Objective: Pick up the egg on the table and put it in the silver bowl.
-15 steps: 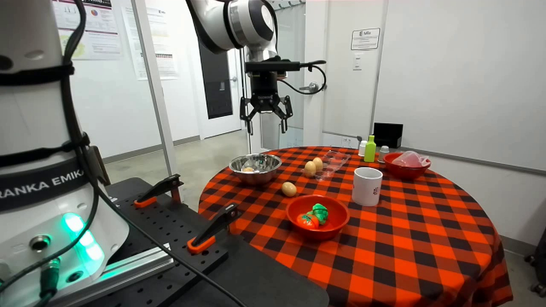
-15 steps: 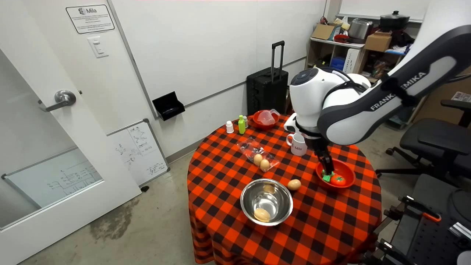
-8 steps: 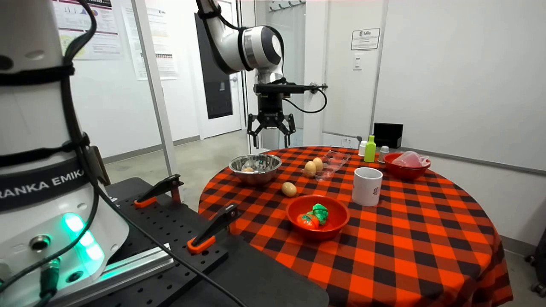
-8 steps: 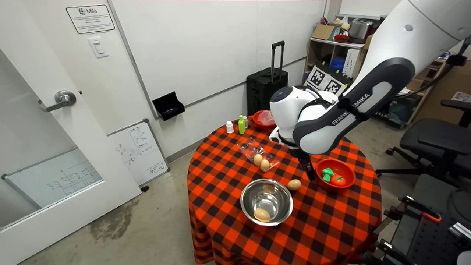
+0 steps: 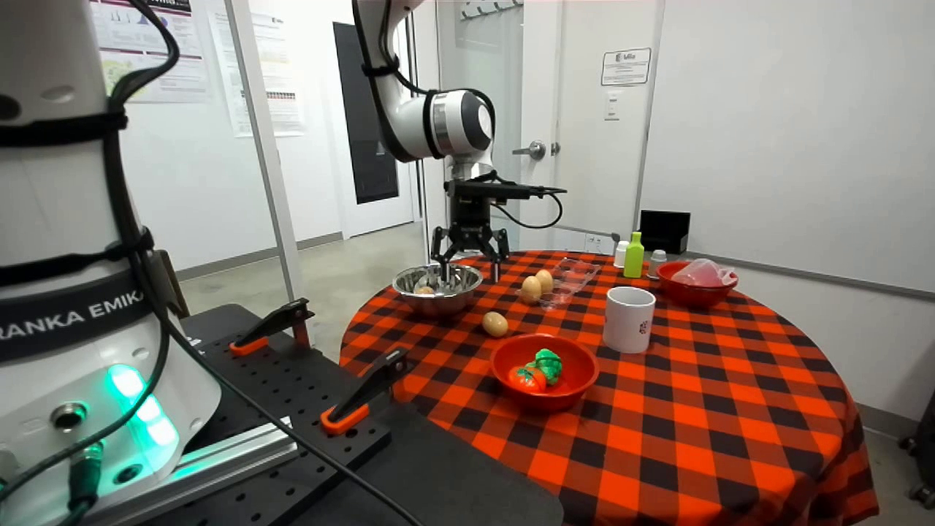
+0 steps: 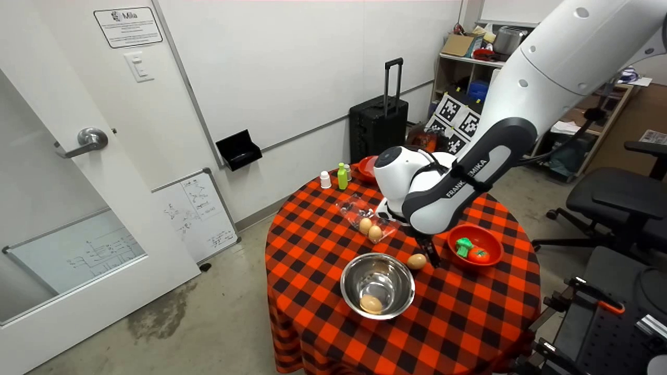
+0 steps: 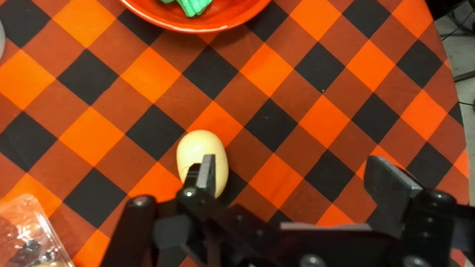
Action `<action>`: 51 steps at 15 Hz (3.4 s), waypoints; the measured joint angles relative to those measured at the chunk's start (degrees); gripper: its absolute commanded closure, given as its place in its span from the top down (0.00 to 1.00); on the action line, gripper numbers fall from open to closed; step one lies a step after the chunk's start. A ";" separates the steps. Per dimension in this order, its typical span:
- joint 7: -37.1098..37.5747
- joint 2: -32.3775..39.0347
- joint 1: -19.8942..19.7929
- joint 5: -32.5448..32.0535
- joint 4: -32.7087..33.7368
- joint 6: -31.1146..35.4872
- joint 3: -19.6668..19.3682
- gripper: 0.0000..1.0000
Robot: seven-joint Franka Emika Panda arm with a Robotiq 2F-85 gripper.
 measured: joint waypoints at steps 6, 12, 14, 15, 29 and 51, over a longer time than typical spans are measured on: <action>-4.21 6.67 -1.63 -0.20 5.85 0.29 -0.63 1.00; -5.96 11.36 -1.63 -0.60 10.79 0.30 -0.80 1.00; -6.15 12.63 -1.63 -0.74 11.93 0.30 -0.81 1.00; -6.21 13.27 -1.63 -0.78 12.44 0.30 -0.82 1.00; -7.29 19.93 -1.52 -0.98 19.30 -0.41 -1.55 0.22; 20.89 -12.47 6.59 5.25 -0.46 -9.38 3.52 0.22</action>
